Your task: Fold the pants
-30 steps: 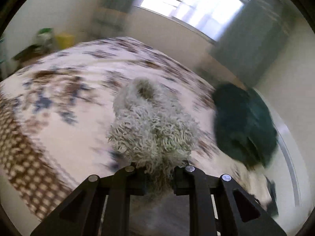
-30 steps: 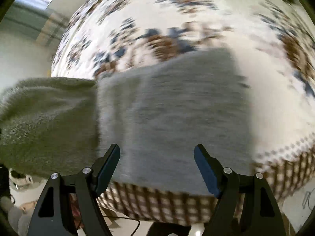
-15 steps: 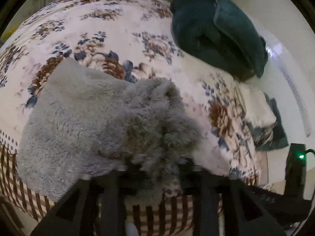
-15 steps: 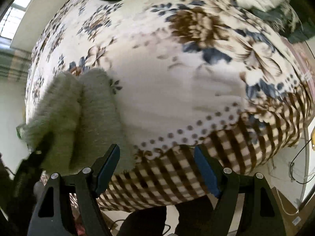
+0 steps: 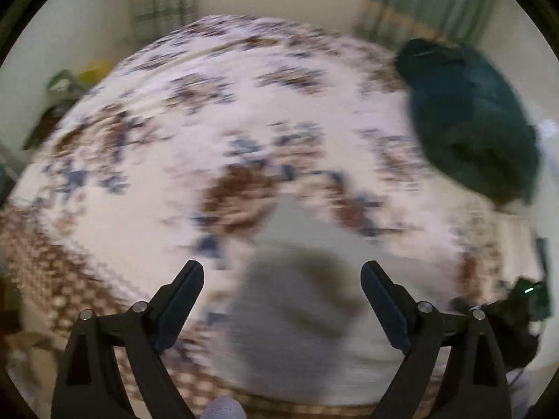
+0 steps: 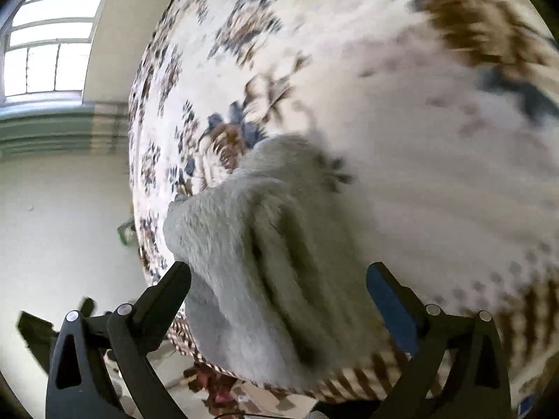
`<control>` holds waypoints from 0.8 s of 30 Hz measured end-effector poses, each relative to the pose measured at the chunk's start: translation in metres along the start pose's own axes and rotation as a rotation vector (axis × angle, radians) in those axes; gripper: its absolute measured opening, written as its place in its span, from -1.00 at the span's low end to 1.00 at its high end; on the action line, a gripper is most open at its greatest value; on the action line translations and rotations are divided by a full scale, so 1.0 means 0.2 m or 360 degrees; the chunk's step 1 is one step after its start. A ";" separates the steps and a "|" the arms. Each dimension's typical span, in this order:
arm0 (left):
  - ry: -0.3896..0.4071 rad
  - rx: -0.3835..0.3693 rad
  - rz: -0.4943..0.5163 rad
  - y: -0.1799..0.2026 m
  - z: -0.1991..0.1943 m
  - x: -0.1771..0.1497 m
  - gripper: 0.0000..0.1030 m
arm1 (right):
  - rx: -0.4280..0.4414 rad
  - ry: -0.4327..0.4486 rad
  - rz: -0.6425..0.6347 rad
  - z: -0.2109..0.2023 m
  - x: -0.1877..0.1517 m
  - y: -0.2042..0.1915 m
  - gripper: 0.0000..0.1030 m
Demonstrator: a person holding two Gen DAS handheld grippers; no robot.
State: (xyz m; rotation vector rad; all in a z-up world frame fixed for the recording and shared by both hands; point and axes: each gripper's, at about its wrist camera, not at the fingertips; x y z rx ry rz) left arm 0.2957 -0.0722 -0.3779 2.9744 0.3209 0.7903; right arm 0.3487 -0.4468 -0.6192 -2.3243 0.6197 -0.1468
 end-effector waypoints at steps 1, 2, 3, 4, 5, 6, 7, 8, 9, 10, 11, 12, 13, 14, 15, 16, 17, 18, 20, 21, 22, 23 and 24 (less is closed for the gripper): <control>-0.0026 0.0039 -0.0013 -0.08 0.04 0.01 0.78 | -0.0020 -0.0051 -0.0004 0.08 0.03 -0.02 0.98; -0.0044 0.0062 -0.0017 -0.13 0.07 0.00 0.78 | -0.0001 -0.0108 0.0010 0.14 0.05 -0.03 0.90; -0.0066 0.0093 -0.0022 -0.17 0.09 0.00 0.78 | 0.0027 -0.0182 0.0056 0.21 0.07 -0.03 0.66; -0.0084 0.0106 -0.0025 -0.20 0.11 -0.01 0.78 | 0.0003 -0.0185 0.0063 0.24 0.08 -0.04 -0.23; -0.0111 0.0092 -0.0027 -0.23 0.14 -0.02 0.78 | -0.0091 -0.0156 0.0026 0.24 0.09 -0.06 -0.38; -0.0151 0.0083 -0.0045 -0.25 0.17 -0.03 0.78 | -0.0136 -0.0121 -0.0024 0.23 0.09 -0.09 -0.41; -0.0189 0.0022 -0.0079 -0.26 0.20 -0.04 0.78 | -0.0123 -0.0075 -0.0074 0.20 0.09 -0.14 -0.45; -0.0223 -0.0053 -0.0110 -0.26 0.23 -0.04 0.78 | -0.0114 -0.0051 -0.0087 0.17 0.09 -0.16 -0.47; -0.0268 -0.0120 -0.0134 -0.24 0.27 -0.06 0.78 | -0.0093 -0.0006 -0.0109 0.11 0.10 -0.19 -0.48; -0.0301 -0.0184 -0.0145 -0.22 0.31 -0.07 0.78 | -0.0087 0.0036 -0.0116 0.06 0.11 -0.20 -0.48; -0.0325 -0.0228 -0.0139 -0.20 0.34 -0.07 0.78 | -0.0092 0.0088 -0.0119 0.01 0.12 -0.21 -0.48; -0.0350 -0.0234 -0.0115 -0.16 0.38 -0.09 0.78 | -0.0102 0.0111 -0.0123 -0.02 0.14 -0.21 -0.48; -0.0365 -0.0229 -0.0097 -0.13 0.41 -0.10 0.78 | -0.0148 0.0123 -0.0128 -0.03 0.18 -0.20 -0.48; -0.0394 -0.0232 -0.0064 -0.09 0.45 -0.12 0.78 | -0.0177 0.0112 -0.0115 -0.03 0.20 -0.18 -0.47; -0.0427 -0.0215 -0.0029 -0.06 0.50 -0.14 0.78 | -0.0192 0.0038 -0.0070 0.02 0.24 -0.13 -0.46; -0.0441 -0.0201 -0.0007 -0.04 0.52 -0.14 0.78 | -0.0189 -0.0036 -0.0035 0.05 0.26 -0.10 -0.36; -0.0468 -0.0184 0.0031 -0.02 0.54 -0.16 0.78 | -0.0230 -0.0125 0.0022 0.09 0.28 -0.05 -0.18; -0.0487 -0.0173 0.0059 0.00 0.56 -0.17 0.78 | -0.0238 -0.0143 0.0037 0.09 0.28 -0.02 -0.13; -0.0487 -0.0182 0.0076 0.00 0.56 -0.19 0.78 | -0.0166 -0.0148 0.0013 0.06 0.23 -0.01 0.33; -0.0488 -0.0186 0.0082 0.00 0.55 -0.19 0.78 | -0.0144 -0.0161 0.0007 0.04 0.18 0.01 0.42; -0.0490 -0.0189 0.0083 0.00 0.55 -0.19 0.78 | -0.0112 -0.0181 0.0019 0.04 0.13 0.04 0.49; -0.0493 -0.0190 0.0083 -0.01 0.54 -0.20 0.78 | -0.0103 -0.0204 0.0046 0.03 0.08 0.08 0.49; -0.0496 -0.0193 0.0083 -0.01 0.54 -0.20 0.78 | -0.0114 -0.0240 0.0086 0.05 0.02 0.13 0.49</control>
Point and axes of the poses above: each gripper's, at about its wrist camera, not at the fingertips, and z roughly the way its jaws point, y to its right, x to its top, and after that the axes turned 1 degree about z, right-handed
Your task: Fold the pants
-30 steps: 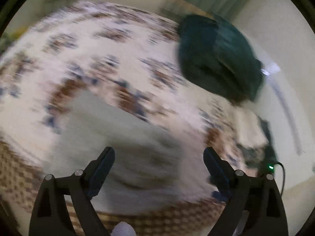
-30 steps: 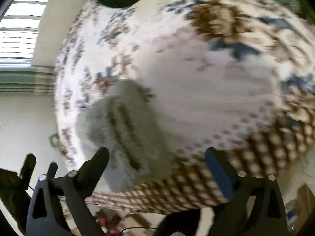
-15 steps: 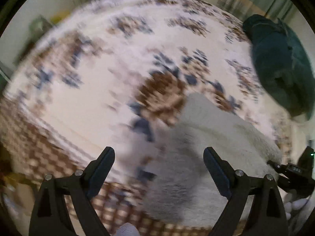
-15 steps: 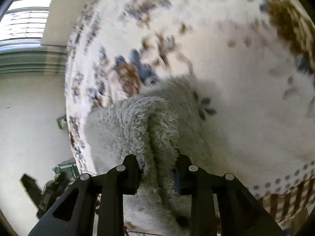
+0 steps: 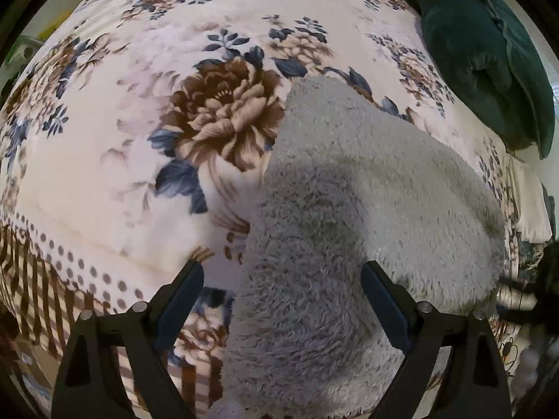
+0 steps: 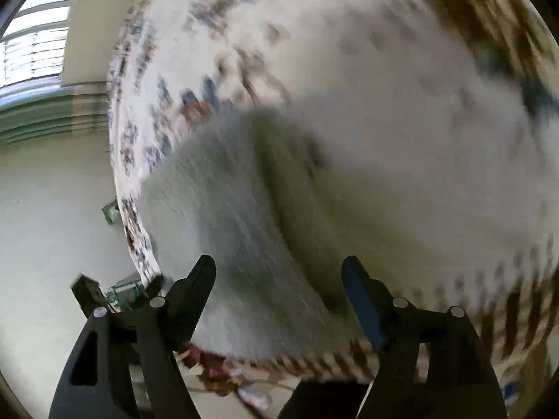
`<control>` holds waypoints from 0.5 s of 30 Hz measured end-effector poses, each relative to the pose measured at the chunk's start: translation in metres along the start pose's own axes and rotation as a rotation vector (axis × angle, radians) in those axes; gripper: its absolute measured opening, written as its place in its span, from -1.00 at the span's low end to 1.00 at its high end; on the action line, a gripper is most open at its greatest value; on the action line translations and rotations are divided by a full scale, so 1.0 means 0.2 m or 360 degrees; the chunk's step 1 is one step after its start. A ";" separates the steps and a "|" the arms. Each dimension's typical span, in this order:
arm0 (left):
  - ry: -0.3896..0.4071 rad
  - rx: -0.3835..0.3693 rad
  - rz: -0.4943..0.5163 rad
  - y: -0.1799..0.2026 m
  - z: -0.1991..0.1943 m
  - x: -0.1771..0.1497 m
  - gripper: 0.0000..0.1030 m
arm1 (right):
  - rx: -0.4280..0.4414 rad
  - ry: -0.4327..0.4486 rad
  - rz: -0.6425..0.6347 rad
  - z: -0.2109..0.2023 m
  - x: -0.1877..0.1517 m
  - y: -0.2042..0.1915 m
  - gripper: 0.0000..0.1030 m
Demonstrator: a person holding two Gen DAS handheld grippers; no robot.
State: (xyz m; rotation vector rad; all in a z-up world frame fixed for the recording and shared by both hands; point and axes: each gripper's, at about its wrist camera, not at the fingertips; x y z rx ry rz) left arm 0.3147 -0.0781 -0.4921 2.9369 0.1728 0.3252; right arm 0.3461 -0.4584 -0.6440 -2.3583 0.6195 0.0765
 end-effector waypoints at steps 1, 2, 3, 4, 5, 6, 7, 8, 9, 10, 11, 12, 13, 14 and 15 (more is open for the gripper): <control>-0.0006 -0.0002 0.0003 0.00 0.01 0.00 0.78 | -0.0001 -0.0042 0.0048 0.05 -0.06 0.07 0.49; -0.0012 0.0004 0.0010 0.00 0.01 -0.01 0.78 | 0.0015 -0.0064 0.0098 0.09 -0.11 0.12 0.44; -0.0015 0.0014 0.0018 0.00 0.02 -0.01 0.78 | 0.0052 -0.0057 0.0130 0.10 -0.13 0.16 0.25; -0.0022 0.0020 0.0030 0.01 0.02 -0.02 0.78 | 0.0166 0.0003 0.0186 0.10 -0.17 0.20 -0.51; -0.0032 0.0026 0.0035 0.01 0.03 -0.02 0.78 | 0.0234 0.0046 0.0231 0.10 -0.20 0.22 -0.70; -0.0037 0.0030 0.0039 0.01 0.03 -0.02 0.78 | 0.0249 0.0092 0.0267 0.08 -0.23 0.23 -0.71; -0.0036 0.0025 0.0042 0.01 0.03 -0.02 0.78 | 0.0271 0.0123 0.0281 0.05 -0.25 0.23 -0.75; -0.0038 0.0022 0.0052 0.01 0.02 -0.03 0.78 | 0.0311 0.0135 0.0287 0.03 -0.28 0.22 -0.76; -0.0042 0.0024 0.0061 0.01 0.02 -0.03 0.78 | 0.0326 0.0144 0.0283 -0.01 -0.31 0.20 -0.76; -0.0043 0.0022 0.0066 0.01 0.01 -0.04 0.78 | 0.0308 0.0156 0.0263 -0.06 -0.34 0.18 -0.77; -0.0048 0.0016 0.0075 0.02 0.01 -0.04 0.78 | 0.0279 0.0156 0.0259 -0.09 -0.36 0.18 -0.77; -0.0061 0.0015 0.0082 0.02 0.02 -0.04 0.78 | 0.0240 0.0144 0.0268 -0.10 -0.37 0.20 -0.77; -0.0069 0.0013 0.0084 0.02 0.03 -0.05 0.78 | 0.0148 0.0120 0.0286 -0.10 -0.36 0.23 -0.77; -0.0073 0.0003 0.0087 0.03 0.03 -0.05 0.78 | 0.0065 0.0098 0.0286 -0.09 -0.35 0.26 -0.76; -0.0077 0.0004 0.0095 0.04 0.04 -0.05 0.78 | -0.0055 0.0052 0.0274 -0.05 -0.33 0.28 -0.74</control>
Point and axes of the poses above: each gripper's, at about its wrist camera, not at the fingertips, and z roughly the way its jaws point, y to its right, x to its top, and after that the axes turned 1 degree about z, right-handed
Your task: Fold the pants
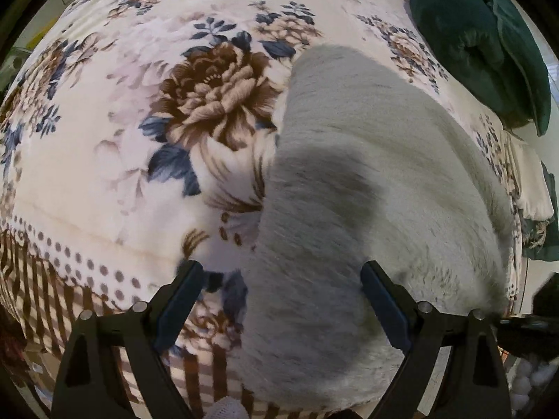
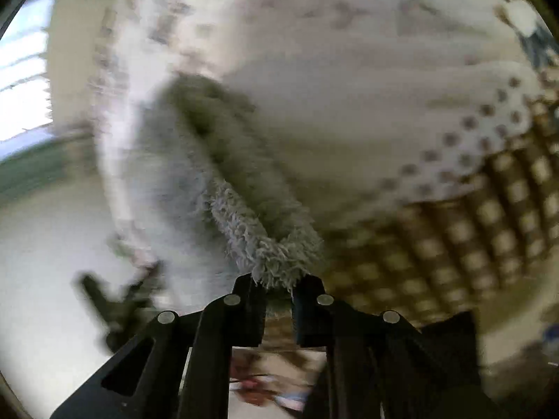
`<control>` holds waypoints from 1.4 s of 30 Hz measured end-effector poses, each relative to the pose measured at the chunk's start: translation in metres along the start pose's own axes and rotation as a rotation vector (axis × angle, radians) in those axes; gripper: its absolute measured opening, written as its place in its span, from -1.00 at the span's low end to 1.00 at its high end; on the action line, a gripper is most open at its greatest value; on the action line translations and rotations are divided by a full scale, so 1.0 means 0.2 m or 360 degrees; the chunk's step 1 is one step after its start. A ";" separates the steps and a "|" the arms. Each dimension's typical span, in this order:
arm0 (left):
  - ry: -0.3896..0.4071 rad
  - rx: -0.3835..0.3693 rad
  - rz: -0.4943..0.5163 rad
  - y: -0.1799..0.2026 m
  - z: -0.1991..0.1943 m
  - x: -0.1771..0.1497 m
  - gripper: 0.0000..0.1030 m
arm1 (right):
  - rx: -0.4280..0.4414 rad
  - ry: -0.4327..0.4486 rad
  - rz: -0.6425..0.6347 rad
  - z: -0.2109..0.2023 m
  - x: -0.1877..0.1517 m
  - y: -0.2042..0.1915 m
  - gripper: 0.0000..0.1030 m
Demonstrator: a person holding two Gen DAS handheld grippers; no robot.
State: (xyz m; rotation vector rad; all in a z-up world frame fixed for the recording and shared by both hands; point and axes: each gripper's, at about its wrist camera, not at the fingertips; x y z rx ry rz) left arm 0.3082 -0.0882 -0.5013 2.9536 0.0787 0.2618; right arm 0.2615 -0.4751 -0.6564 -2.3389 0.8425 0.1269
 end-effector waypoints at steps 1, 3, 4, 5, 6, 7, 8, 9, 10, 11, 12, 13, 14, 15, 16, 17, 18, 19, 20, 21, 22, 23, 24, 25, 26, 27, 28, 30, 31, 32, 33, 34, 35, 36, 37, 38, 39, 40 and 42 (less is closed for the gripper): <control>-0.0006 0.0002 0.0012 0.01 0.01 0.00 0.78 | -0.0095 -0.0079 -0.0010 0.06 0.04 0.02 -0.67; 0.0005 0.0001 0.0027 0.03 0.00 0.01 0.78 | -0.0095 -0.0167 -0.0002 0.09 0.11 -0.02 -0.51; 0.0018 -0.0001 0.0038 0.04 -0.01 0.02 0.78 | -0.0076 -0.0166 -0.0031 0.07 0.13 -0.06 -0.30; 0.0028 -0.0002 0.0044 0.05 -0.02 0.02 0.78 | -0.0034 -0.0126 -0.0067 0.02 0.16 -0.12 -0.15; 0.0040 0.0000 0.0046 0.06 -0.03 0.03 0.78 | 0.0035 -0.0056 -0.0079 -0.04 0.19 -0.16 -0.11; 0.0047 0.0000 0.0045 0.06 -0.03 0.04 0.78 | 0.0112 0.0024 -0.0056 -0.10 0.22 -0.18 -0.03; 0.0054 -0.0004 0.0043 0.07 -0.03 0.05 0.78 | 0.0191 0.0083 -0.0030 -0.14 0.26 -0.21 -0.01; 0.0059 -0.0009 0.0042 0.07 -0.03 0.06 0.78 | 0.0251 0.0107 -0.0024 -0.15 0.30 -0.23 -0.01; 0.0061 -0.0012 0.0042 0.08 -0.03 0.07 0.78 | 0.0304 0.0104 -0.0042 -0.14 0.36 -0.28 -0.01; 0.0064 -0.0011 0.0040 0.08 -0.02 0.08 0.78 | 0.0324 0.0094 -0.0067 -0.12 0.41 -0.32 -0.01; 0.0068 -0.0008 0.0038 0.09 -0.02 0.09 0.78 | 0.0333 0.0083 -0.0088 -0.09 0.45 -0.36 -0.01; 0.0071 -0.0011 0.0040 0.10 -0.02 0.10 0.78 | 0.0349 0.0056 -0.0124 -0.03 0.50 -0.42 -0.01; 0.0072 -0.0012 0.0040 0.10 -0.01 0.11 0.78 | 0.0338 0.0038 -0.0147 0.01 0.54 -0.45 -0.01; 0.0070 -0.0013 0.0038 0.10 0.00 0.12 0.78 | 0.0289 0.0059 -0.0162 0.05 0.59 -0.46 -0.01; 0.0059 -0.0018 0.0033 0.10 0.01 0.13 0.78 | 0.0155 0.0130 -0.0192 0.09 0.63 -0.47 -0.01; 0.0030 -0.0030 0.0023 0.09 0.04 0.14 0.78 | 0.0003 0.0177 -0.0199 0.14 0.67 -0.44 -0.01; 0.0002 -0.0043 0.0006 0.08 0.07 0.14 0.78 | -0.0080 0.0179 -0.0186 0.18 0.69 -0.42 -0.01; -0.0010 -0.0057 -0.0011 0.07 0.08 0.15 0.78 | -0.0100 0.0170 -0.0139 0.22 0.72 -0.40 -0.01; -0.0016 -0.0077 -0.0024 0.06 0.08 0.15 0.78 | -0.0072 0.0157 -0.0099 0.22 0.74 -0.39 -0.01; -0.0009 -0.0086 -0.0024 0.06 0.07 0.16 0.78 | -0.0033 0.0151 -0.0085 0.20 0.74 -0.39 0.00; 0.0019 -0.0104 -0.0018 0.06 0.04 0.17 0.78 | 0.0043 0.0149 -0.0085 0.16 0.73 -0.40 0.06; 0.0041 -0.0126 -0.0018 0.06 0.01 0.17 0.78 | 0.0135 0.0149 -0.0097 0.12 0.70 -0.40 0.30; 0.0059 -0.0158 -0.0026 0.06 -0.01 0.18 0.78 | 0.0189 0.0148 -0.0111 0.09 0.68 -0.39 0.46; 0.0073 -0.0209 -0.0042 0.05 -0.03 0.19 0.78 | 0.0239 0.0147 -0.0138 0.05 0.64 -0.39 0.73; 0.0076 -0.0248 -0.0051 0.05 -0.03 0.20 0.78 | 0.0276 0.0151 -0.0179 0.02 0.60 -0.38 0.87; 0.0072 -0.0285 -0.0059 0.05 -0.02 0.22 0.78 | 0.0309 0.0138 -0.0229 0.01 0.55 -0.37 0.89; 0.0057 -0.0311 -0.0064 0.05 0.00 0.23 0.78 | 0.0322 0.0093 -0.0257 0.02 0.50 -0.35 0.90; 0.0018 -0.0346 -0.0061 0.05 0.08 0.26 0.78 | 0.0308 -0.0034 -0.0282 0.10 0.43 -0.31 0.90; -0.0018 -0.0357 -0.0058 0.04 0.13 0.27 0.78 | 0.0282 -0.0105 -0.0302 0.18 0.41 -0.27 0.90; -0.0039 -0.0393 -0.0065 0.02 0.17 0.28 0.78 | 0.0269 -0.0168 -0.0314 0.26 0.40 -0.24 0.90; -0.0068 -0.0434 -0.0086 -0.01 0.23 0.29 0.78 | 0.0267 -0.0219 -0.0313 0.33 0.39 -0.21 0.90; -0.0082 -0.0445 -0.0101 -0.03 0.25 0.29 0.78 | 0.0287 -0.0249 -0.0312 0.37 0.39 -0.19 0.96; -0.0097 -0.0488 -0.0124 -0.06 0.28 0.29 0.78 | 0.0333 -0.0263 -0.0310 0.42 0.39 -0.18 1.00; -0.0105 -0.0532 -0.0154 -0.09 0.30 0.29 0.78 | 0.0382 -0.0270 -0.0309 0.45 0.40 -0.17 1.00; -0.0100 -0.0558 -0.0173 -0.11 0.30 0.28 0.78 | 0.0436 -0.0275 -0.0306 0.47 0.41 -0.18 1.00; -0.0093 -0.0580 -0.0184 -0.12 0.30 0.28 0.78 | 0.0499 -0.0283 -0.0296 0.49 0.41 -0.19 1.00; -0.0080 -0.0598 -0.0195 -0.13 0.30 0.27 0.78 | 0.0571 -0.0297 -0.0293 0.50 0.41 -0.20 1.00; -0.0076 -0.0609 -0.0196 -0.13 0.30 0.26 0.71 | 0.0604 -0.0306 -0.0292 0.51 0.41 -0.22 1.00; -0.0063 -0.0680 -0.0216 -0.15 0.30 0.24 0.15 | 0.0603 -0.0336 -0.0293 0.56 0.41 -0.25 0.99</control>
Point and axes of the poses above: each gripper's, at about its wrist camera, not at the fingertips, and z roughly the way its jaws point, y to its right, x to its top, and after that the axes turned 1 degree about z, right-handed
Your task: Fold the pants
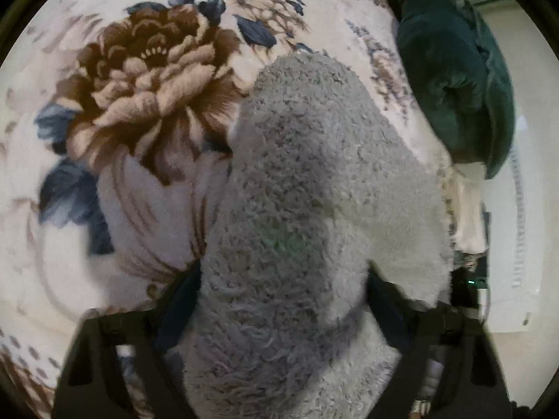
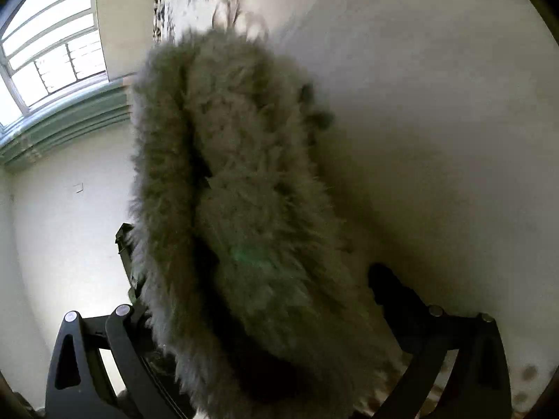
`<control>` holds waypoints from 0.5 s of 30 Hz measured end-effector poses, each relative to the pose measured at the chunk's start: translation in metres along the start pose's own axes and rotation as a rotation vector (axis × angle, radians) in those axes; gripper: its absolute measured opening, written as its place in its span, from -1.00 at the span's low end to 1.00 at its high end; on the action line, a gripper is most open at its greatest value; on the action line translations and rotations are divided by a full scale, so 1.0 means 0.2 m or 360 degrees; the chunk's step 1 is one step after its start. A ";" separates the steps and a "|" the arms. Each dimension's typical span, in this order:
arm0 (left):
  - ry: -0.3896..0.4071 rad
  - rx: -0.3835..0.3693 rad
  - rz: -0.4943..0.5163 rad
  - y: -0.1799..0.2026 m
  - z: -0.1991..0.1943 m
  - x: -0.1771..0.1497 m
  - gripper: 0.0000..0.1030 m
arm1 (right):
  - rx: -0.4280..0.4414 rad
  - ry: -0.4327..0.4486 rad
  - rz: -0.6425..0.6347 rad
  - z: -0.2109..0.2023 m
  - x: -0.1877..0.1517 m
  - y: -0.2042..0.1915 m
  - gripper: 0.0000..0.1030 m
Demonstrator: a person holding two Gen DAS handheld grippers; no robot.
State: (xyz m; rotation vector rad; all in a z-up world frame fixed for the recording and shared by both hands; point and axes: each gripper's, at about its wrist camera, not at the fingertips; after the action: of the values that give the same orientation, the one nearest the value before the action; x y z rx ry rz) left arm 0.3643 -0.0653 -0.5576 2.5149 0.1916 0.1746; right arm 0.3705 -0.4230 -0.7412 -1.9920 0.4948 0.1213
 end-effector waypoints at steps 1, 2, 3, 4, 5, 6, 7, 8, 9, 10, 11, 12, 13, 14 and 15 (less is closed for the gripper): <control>0.0005 -0.0015 -0.0005 0.00 -0.01 -0.01 -0.08 | -0.0007 0.0009 0.0002 0.02 0.01 -0.01 0.82; 0.0017 -0.0025 -0.0001 0.00 -0.02 -0.02 -0.18 | 0.0017 0.0021 -0.0016 0.03 0.01 -0.03 0.40; 0.0035 -0.0026 0.0004 0.01 -0.04 -0.02 -0.30 | -0.0009 0.0028 -0.0026 0.03 0.01 -0.05 0.30; 0.0044 -0.0047 -0.0004 0.01 -0.06 -0.03 -0.36 | -0.0050 0.0046 -0.0028 0.03 0.01 -0.07 0.19; 0.0048 -0.0061 -0.0014 0.01 -0.08 -0.03 -0.37 | -0.0065 0.0066 -0.0043 0.03 0.00 -0.10 0.02; 0.0050 -0.0067 -0.0022 0.02 -0.10 -0.03 -0.41 | -0.0078 0.0084 -0.0050 0.02 -0.01 -0.13 -0.01; 0.0058 -0.0077 -0.0015 0.04 -0.13 -0.03 -0.42 | -0.0094 0.0106 -0.0058 0.01 -0.02 -0.17 -0.06; 0.0068 -0.0077 -0.0009 0.04 -0.15 -0.02 -0.43 | -0.0099 0.0124 -0.0071 0.00 -0.03 -0.20 -0.09; 0.0075 -0.0085 -0.0001 0.06 -0.18 -0.01 -0.43 | -0.0111 0.0139 -0.0084 -0.02 -0.05 -0.24 -0.09; 0.0085 -0.0103 0.0005 0.07 -0.20 0.00 -0.43 | -0.0127 0.0150 -0.0098 -0.03 -0.05 -0.29 -0.10; 0.0105 -0.0115 0.0013 0.08 -0.23 0.03 -0.43 | -0.0134 0.0160 -0.0109 -0.04 -0.06 -0.33 -0.11; 0.0126 -0.0124 0.0024 0.10 -0.27 0.05 -0.44 | -0.0137 0.0163 -0.0116 -0.04 -0.06 -0.40 -0.11; 0.0150 -0.0141 0.0032 0.10 -0.30 0.08 -0.44 | -0.0133 0.0163 -0.0123 -0.04 -0.06 -0.44 -0.11; 0.0173 -0.0158 0.0027 0.10 -0.34 0.13 -0.44 | -0.0138 0.0168 -0.0139 -0.04 -0.05 -0.49 -0.11; 0.0200 -0.0177 0.0020 0.09 -0.39 0.18 -0.44 | -0.0139 0.0175 -0.0151 -0.03 -0.03 -0.55 -0.11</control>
State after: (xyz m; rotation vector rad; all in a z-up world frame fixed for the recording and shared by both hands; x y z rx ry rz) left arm 0.3889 -0.0303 -0.4807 2.3966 0.2112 0.3398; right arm 0.4083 -0.3841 -0.6447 -2.1118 0.4715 -0.0264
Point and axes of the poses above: each gripper's, at about its wrist camera, not at the fingertips, and z roughly the way its jaws point, y to its right, x to its top, and after that the axes turned 1 degree about z, right-handed
